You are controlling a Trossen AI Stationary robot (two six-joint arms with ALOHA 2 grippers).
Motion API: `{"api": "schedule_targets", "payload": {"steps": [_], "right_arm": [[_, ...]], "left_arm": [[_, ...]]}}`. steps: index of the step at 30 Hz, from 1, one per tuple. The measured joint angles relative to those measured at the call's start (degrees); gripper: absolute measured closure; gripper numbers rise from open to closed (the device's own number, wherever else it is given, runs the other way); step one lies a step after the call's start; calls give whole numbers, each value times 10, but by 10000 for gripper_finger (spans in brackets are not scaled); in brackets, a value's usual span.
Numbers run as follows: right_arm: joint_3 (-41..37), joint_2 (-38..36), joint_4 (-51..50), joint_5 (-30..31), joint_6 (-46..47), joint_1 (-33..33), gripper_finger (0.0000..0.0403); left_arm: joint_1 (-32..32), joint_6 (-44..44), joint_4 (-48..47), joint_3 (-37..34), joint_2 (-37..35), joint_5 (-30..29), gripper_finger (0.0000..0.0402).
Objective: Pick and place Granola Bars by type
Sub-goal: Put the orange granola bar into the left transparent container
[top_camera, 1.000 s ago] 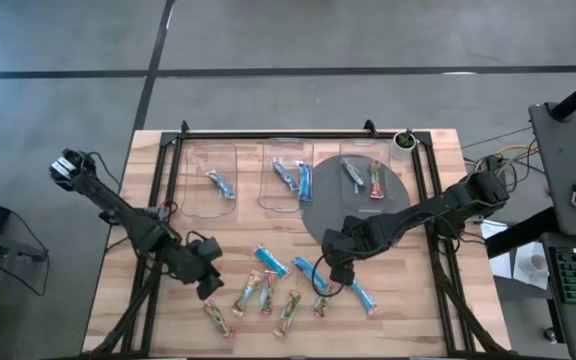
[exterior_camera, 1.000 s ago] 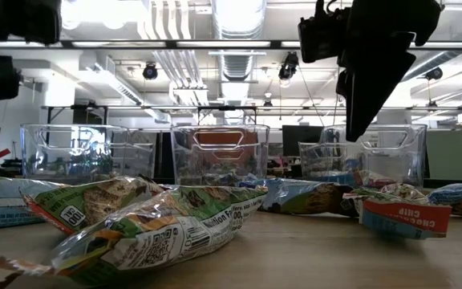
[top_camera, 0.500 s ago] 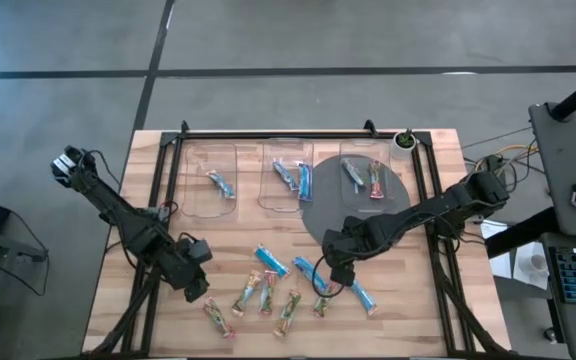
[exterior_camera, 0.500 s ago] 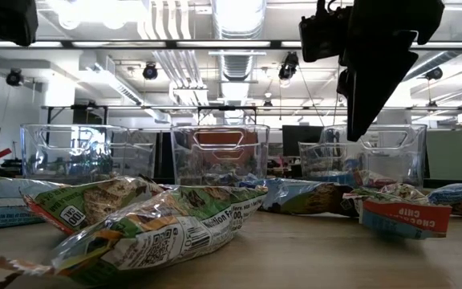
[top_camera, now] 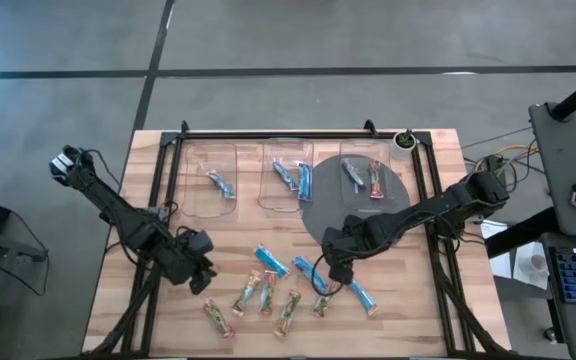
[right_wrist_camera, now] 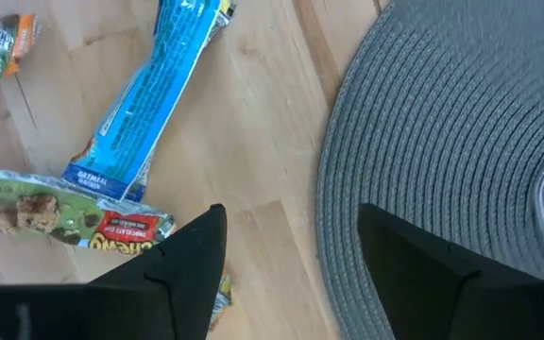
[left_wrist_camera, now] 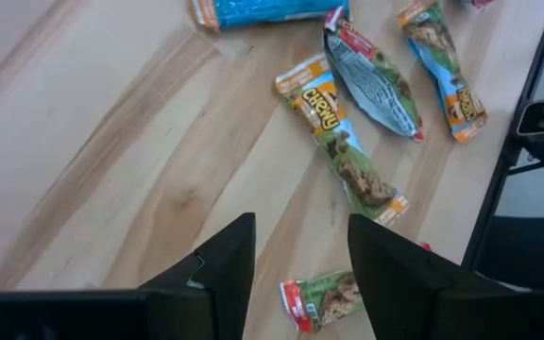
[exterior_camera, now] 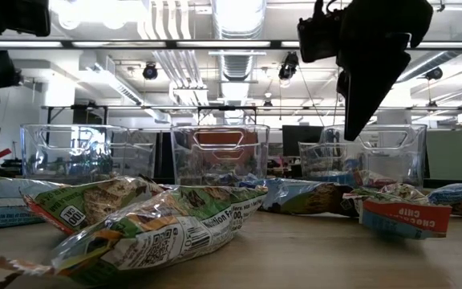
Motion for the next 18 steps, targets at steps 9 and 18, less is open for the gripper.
{"api": "schedule_targets", "payload": {"steps": [9,18], "right_arm": [[45,-2,1,-63,46,-1,175],[146,-3,-7,32,81,-5,177]], "left_arm": [[4,43,0,0,0,1,248],[5,64,0,0,0,1,248]]}}
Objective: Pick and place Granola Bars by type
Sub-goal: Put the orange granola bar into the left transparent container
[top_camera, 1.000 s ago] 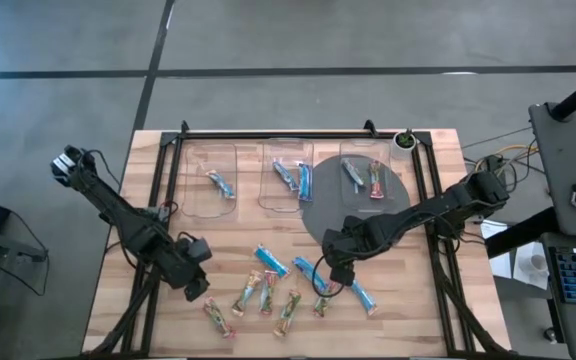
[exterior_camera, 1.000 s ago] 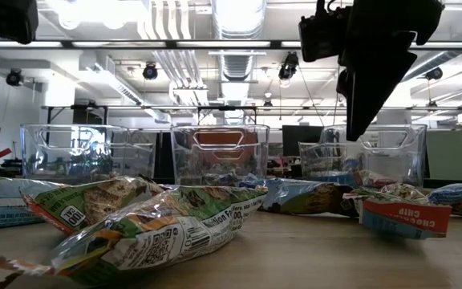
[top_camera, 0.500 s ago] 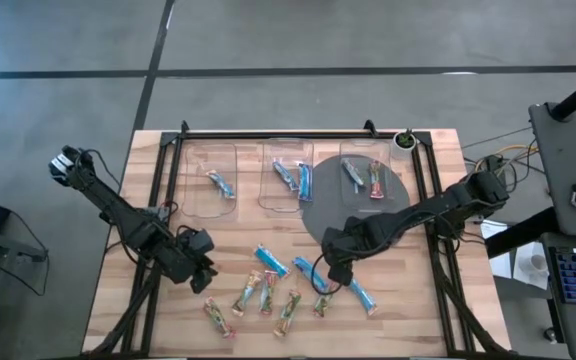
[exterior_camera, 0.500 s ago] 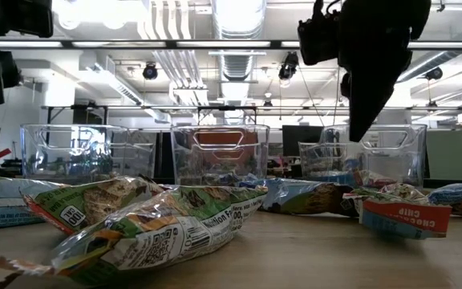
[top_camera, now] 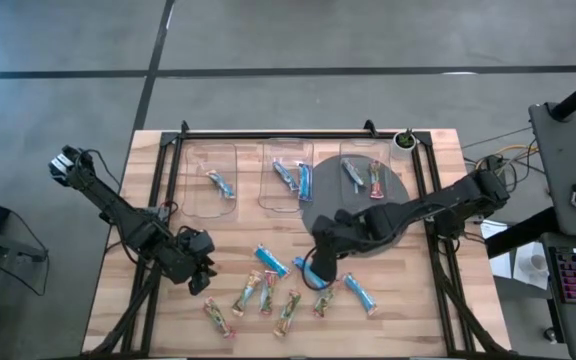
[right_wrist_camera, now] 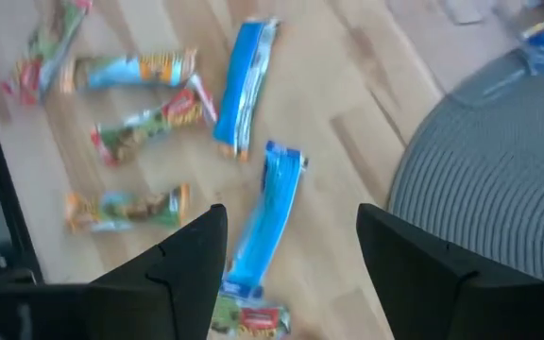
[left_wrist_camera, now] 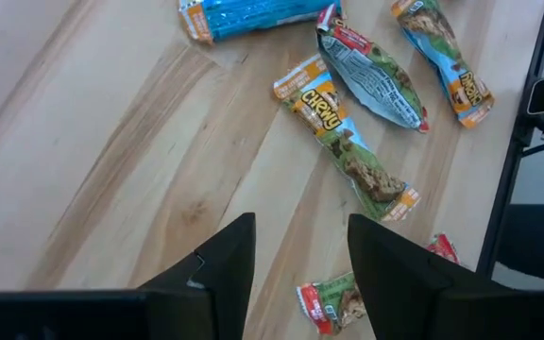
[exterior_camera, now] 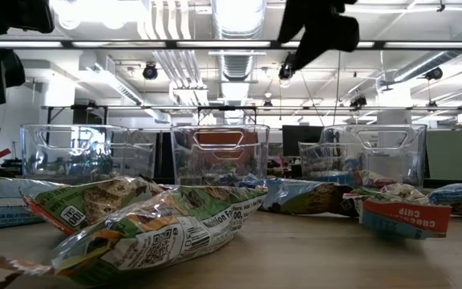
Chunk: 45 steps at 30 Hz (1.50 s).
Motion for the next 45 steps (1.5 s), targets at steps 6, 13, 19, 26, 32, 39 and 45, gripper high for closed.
{"api": "schedule_targets", "payload": {"steps": [6,13,19,26,32,39,45], "right_arm": [[7,0,-48,-34,81,6,177],[4,0,-111,-53,64,41,177],[-2,0,-157,-49,55,69,177],[-20,0,-161,-17,51,106,177],[-35,0,-159,-13,51,125,177],[-52,0,-156,-5,51,132,177],[-66,0,-154,-5,45,132,177]], "left_arm": [[1,-34,36,0,19,-18,248],[1,-85,146,7,99,-20,248],[1,-136,117,53,179,2,248],[1,-177,89,109,250,10,248],[1,-223,63,144,302,8,247],[3,-225,64,186,360,17,212],[7,-229,18,203,391,19,176]]}}
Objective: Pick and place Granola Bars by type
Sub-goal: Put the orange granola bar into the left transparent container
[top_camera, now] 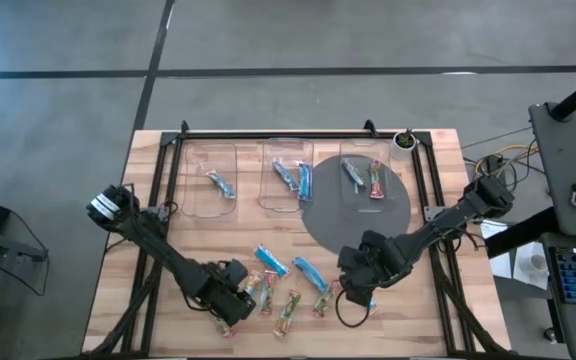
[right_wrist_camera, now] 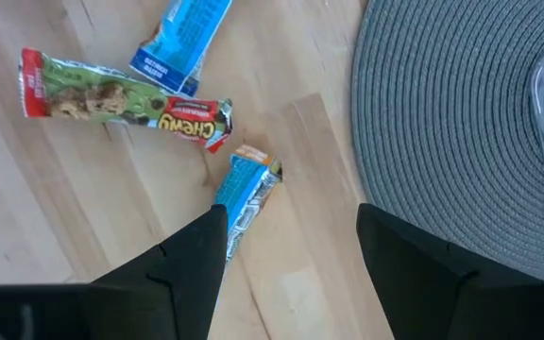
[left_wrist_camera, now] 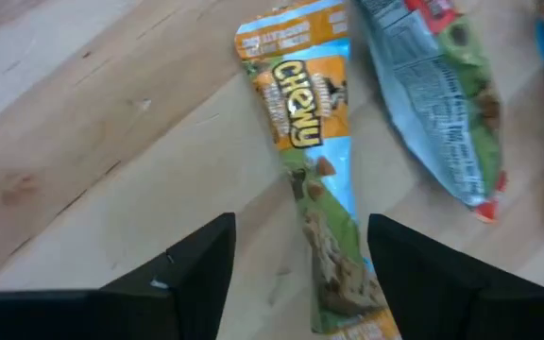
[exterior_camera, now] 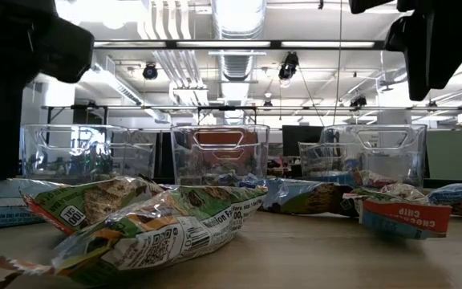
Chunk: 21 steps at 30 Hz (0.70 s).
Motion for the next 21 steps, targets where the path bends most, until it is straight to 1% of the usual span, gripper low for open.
{"api": "schedule_targets", "payload": {"steps": [4,7,14,17,21], "right_arm": [[-2,0,2,3,-9,0,177],[-2,0,5,5,-10,0,177],[-2,0,9,26,-9,0,177],[-2,0,9,29,-9,0,177],[-2,0,9,43,-8,0,177]], "left_arm": [[5,-3,26,0,8,4,172],[9,15,58,-5,13,5,172],[19,33,35,-5,44,11,180],[22,33,29,-4,44,14,200],[31,33,-5,-7,25,10,248]]}}
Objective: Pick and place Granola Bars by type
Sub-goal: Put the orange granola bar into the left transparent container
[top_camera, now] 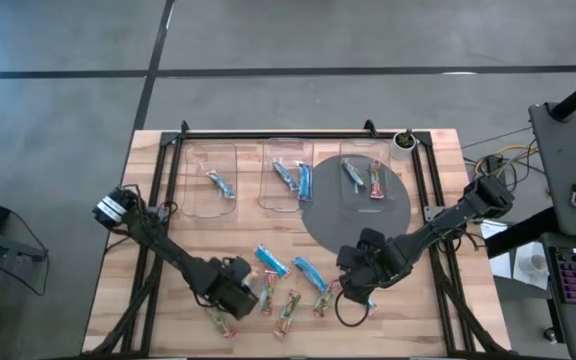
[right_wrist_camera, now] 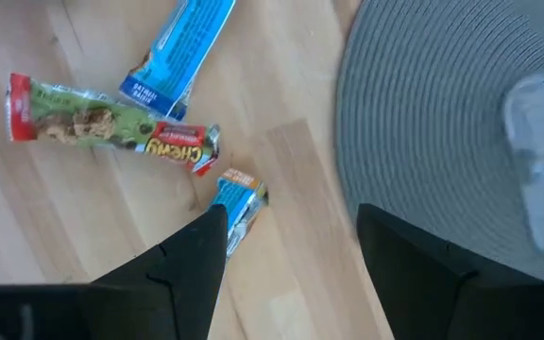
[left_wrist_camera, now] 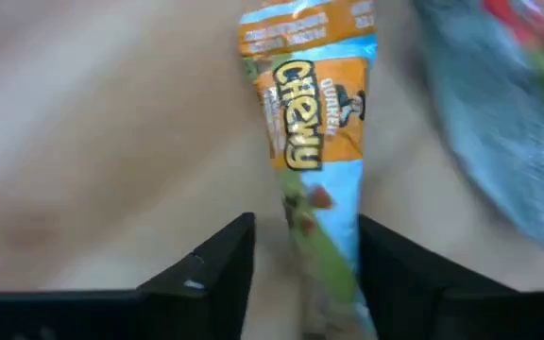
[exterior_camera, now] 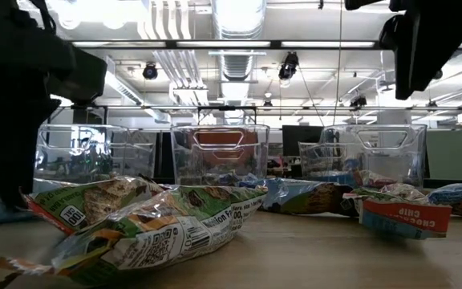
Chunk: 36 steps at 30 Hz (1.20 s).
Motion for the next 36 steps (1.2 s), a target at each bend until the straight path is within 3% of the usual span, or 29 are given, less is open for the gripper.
{"api": "schedule_targets", "payload": {"steps": [7,14,17,25,36], "right_arm": [[0,-39,3,79,0,-3,183],[-2,-89,-1,127,-2,-18,184],[-5,-101,-1,133,-2,-21,184],[-19,-104,-2,155,23,-38,184],[-36,-104,1,152,13,-76,183]], "left_arm": [[20,-7,-45,-1,-84,-15,328],[28,-73,-73,1,-219,-185,371],[39,-59,-116,1,-251,-201,378],[41,70,-120,0,-222,-115,361],[47,77,-90,0,-102,9,264]]}}
